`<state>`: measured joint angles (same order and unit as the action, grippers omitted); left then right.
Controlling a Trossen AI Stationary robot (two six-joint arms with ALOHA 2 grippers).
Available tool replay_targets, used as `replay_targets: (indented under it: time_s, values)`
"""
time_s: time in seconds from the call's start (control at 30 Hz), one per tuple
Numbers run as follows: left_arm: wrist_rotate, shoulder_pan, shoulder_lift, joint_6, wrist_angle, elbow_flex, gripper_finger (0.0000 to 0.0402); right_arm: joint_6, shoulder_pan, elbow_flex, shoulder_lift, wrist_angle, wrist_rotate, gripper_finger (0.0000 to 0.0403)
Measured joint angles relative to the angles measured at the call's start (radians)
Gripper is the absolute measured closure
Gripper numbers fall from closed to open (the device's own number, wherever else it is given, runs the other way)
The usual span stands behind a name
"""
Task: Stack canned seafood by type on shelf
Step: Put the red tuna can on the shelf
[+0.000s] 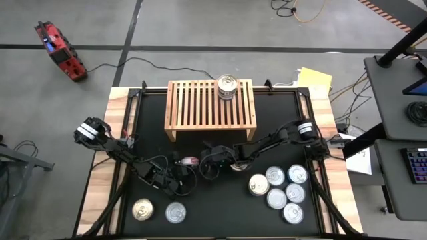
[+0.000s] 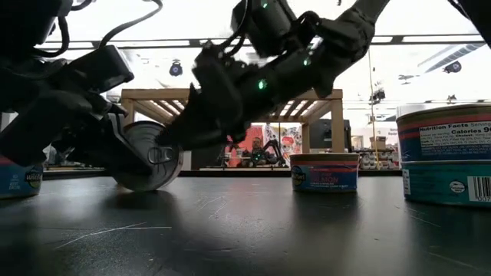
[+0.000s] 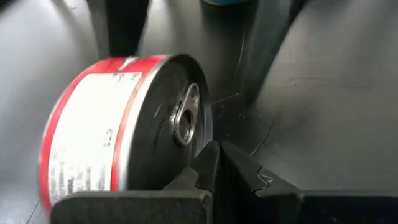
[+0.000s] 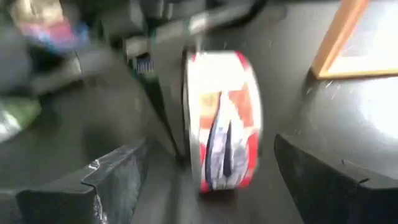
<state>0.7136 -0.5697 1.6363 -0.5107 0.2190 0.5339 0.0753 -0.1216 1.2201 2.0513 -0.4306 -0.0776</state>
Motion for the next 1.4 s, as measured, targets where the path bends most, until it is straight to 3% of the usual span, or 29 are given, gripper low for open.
replay_targets:
  time_s: [0.2,0.47,0.63,0.9,1.13,1.4]
  values:
    - [0.001,-0.001,0.000,0.004,0.014,0.002,0.0401,-0.046,-0.009,0.063,0.049,-0.004,0.002,0.0120]
    - [-0.015,-0.008,-0.001,0.004,0.027,0.010,0.0401,-0.043,-0.016,0.082,0.052,0.021,-0.005,0.0270]
    - [-0.103,-0.011,-0.006,0.064,0.026,0.041,0.0401,-0.047,-0.045,0.081,0.026,0.077,-0.041,0.0268]
    - [-0.100,-0.014,-0.020,0.136,-0.038,0.105,0.0401,-0.009,-0.088,0.080,-0.089,0.336,-0.233,0.0268]
    - [-0.021,-0.015,-0.026,0.323,-0.104,0.214,0.0401,0.037,-0.111,0.072,-0.174,0.555,-0.238,0.0268]
    - [0.018,-0.017,-0.037,0.489,-0.186,0.346,0.0401,0.063,-0.126,0.024,-0.235,0.573,-0.247,0.0268]
